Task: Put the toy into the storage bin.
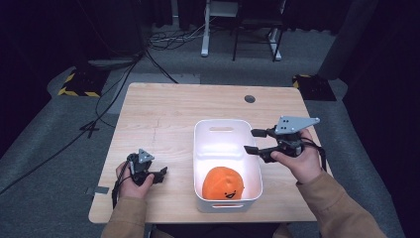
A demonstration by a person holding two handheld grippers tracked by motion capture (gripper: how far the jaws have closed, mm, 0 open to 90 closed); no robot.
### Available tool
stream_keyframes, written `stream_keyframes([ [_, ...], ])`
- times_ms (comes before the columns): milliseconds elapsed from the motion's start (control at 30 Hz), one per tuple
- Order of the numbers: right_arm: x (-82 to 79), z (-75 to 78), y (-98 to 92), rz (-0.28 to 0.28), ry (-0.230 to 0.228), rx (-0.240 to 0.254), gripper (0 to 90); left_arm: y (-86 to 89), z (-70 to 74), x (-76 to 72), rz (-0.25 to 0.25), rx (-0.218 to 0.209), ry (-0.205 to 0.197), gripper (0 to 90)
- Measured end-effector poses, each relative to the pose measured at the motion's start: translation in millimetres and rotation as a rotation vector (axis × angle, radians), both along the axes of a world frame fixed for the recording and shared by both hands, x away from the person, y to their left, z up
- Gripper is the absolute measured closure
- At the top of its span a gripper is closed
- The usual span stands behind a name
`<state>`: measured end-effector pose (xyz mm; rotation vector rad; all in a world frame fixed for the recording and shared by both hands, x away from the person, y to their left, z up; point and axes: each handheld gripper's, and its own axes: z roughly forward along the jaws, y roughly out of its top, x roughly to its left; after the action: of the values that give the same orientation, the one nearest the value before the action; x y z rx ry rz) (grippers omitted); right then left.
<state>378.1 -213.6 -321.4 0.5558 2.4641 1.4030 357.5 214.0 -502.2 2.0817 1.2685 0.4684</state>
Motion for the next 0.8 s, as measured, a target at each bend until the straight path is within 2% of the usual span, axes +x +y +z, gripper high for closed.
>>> stream_keyframes([
  [200,14.2,-1.9,-19.4,-0.120,0.004,-0.035,35.3,0.0,0.0,0.0,0.000,0.000,0.000,18.8],
  [267,20.0,-5.6,-29.4,-0.167,0.007,-0.060,34.4,0.0,0.0,0.0,0.000,0.000,0.000,18.8],
  [733,44.0,-26.8,-62.3,-0.270,0.068,-0.097,31.5,0.1,0.0,0.1,-0.001,-0.001,0.001,18.7],
  [800,47.9,-31.3,-66.8,-0.284,0.089,-0.096,31.1,-0.1,-0.1,0.1,0.000,-0.002,0.000,18.7],
])
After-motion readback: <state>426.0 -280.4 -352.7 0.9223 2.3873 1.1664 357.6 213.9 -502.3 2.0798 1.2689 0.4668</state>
